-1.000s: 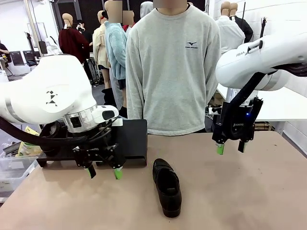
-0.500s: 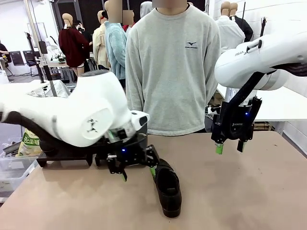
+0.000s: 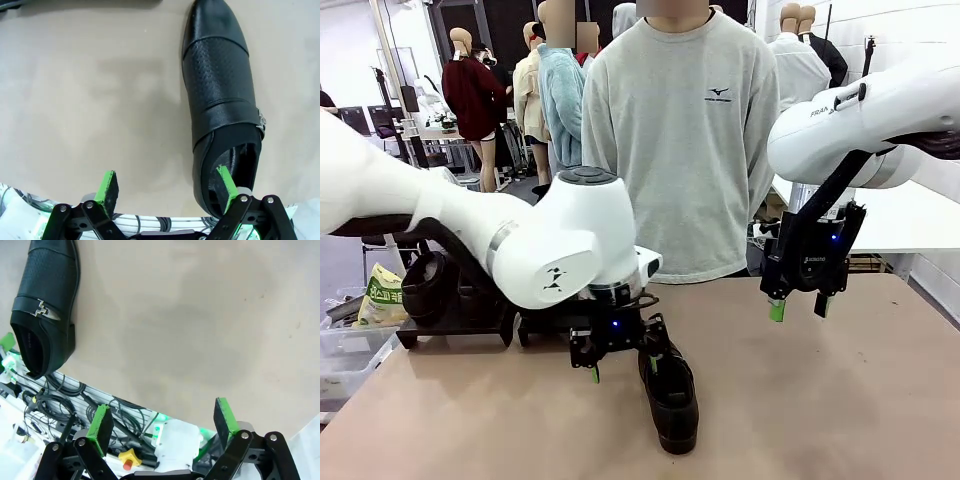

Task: Organize the shoes by placing them on the stand.
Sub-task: Place the Shoe from the middle of the table onto the Shoes Stand.

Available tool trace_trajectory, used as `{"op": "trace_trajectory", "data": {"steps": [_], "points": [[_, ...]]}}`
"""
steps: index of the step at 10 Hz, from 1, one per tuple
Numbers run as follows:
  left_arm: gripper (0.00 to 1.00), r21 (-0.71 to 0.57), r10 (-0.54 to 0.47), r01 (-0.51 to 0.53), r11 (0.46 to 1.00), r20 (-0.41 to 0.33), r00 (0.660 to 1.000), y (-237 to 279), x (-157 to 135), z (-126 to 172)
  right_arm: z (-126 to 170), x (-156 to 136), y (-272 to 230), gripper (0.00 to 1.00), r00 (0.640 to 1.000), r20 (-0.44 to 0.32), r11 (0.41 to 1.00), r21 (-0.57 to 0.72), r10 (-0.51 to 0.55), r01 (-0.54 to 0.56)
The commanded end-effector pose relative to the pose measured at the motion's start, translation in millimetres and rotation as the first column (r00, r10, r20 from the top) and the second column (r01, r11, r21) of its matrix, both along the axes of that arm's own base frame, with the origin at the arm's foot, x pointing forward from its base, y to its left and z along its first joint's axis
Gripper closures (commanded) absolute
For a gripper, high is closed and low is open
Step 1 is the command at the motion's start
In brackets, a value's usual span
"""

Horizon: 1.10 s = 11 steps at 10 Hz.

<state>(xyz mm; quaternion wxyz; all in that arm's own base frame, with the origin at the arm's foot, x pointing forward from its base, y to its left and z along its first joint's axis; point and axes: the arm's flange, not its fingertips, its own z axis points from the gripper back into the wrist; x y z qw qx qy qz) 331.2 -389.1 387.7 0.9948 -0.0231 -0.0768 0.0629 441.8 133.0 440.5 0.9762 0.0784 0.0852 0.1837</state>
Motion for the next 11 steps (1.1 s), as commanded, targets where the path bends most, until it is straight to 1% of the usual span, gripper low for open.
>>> {"op": "trace_trajectory", "data": {"steps": [1,2,3,4,5,6,7,8,9,11], "points": [[0.00,0.024,0.016,-0.016,1.000,-0.017,1.000,-25.3,3.8,-1.3,1.1,0.3,1.7,0.00,1.000,-0.003,1.000,0.005,-0.013,0.013],[0.00,0.022,0.023,-0.022,1.000,-0.023,0.999,-29.2,4.5,-6.4,1.1,0.3,1.7,0.00,1.000,-0.003,1.000,0.005,-0.013,0.013],[0.00,0.019,0.021,-0.021,1.000,-0.004,1.000,-32.9,4.3,-10.4,1.1,0.3,1.7,0.00,1.000,-0.003,1.000,0.005,-0.013,0.013],[0.00,0.033,0.034,-0.034,0.999,-0.004,0.999,-32.4,6.6,-17.1,1.1,0.3,1.7,0.00,1.000,-0.003,1.000,0.005,-0.013,0.013],[0.00,0.035,0.046,-0.045,0.998,-0.016,0.999,-31.7,8.8,-26.1,1.1,0.3,1.7,0.00,1.000,-0.003,1.000,0.005,-0.013,0.013],[0.00,0.033,0.052,-0.051,0.998,-0.035,0.998,-32.8,9.4,-30.9,1.1,0.3,1.7,0.00,1.000,-0.003,1.000,0.005,-0.013,0.013],[0.00,0.027,0.056,-0.055,0.998,-0.078,0.995,-32.3,8.2,-35.2,1.1,0.3,1.7,0.00,1.000,-0.003,1.000,0.005,-0.013,0.013],[0.01,0.028,0.025,-0.021,0.999,-0.142,0.990,-32.6,4.7,-39.4,1.1,0.3,1.7,0.00,1.000,-0.003,1.000,0.005,-0.013,0.013],[0.17,0.020,0.007,-0.004,1.000,-0.158,0.987,-32.7,1.9,-40.3,1.1,0.3,1.7,0.00,1.000,-0.003,1.000,0.005,-0.013,0.013],[0.53,0.025,0.014,-0.010,1.000,-0.162,0.987,-31.9,2.2,-39.4,1.1,0.3,1.7,0.00,1.000,-0.003,1.000,0.005,-0.013,0.013]]}}
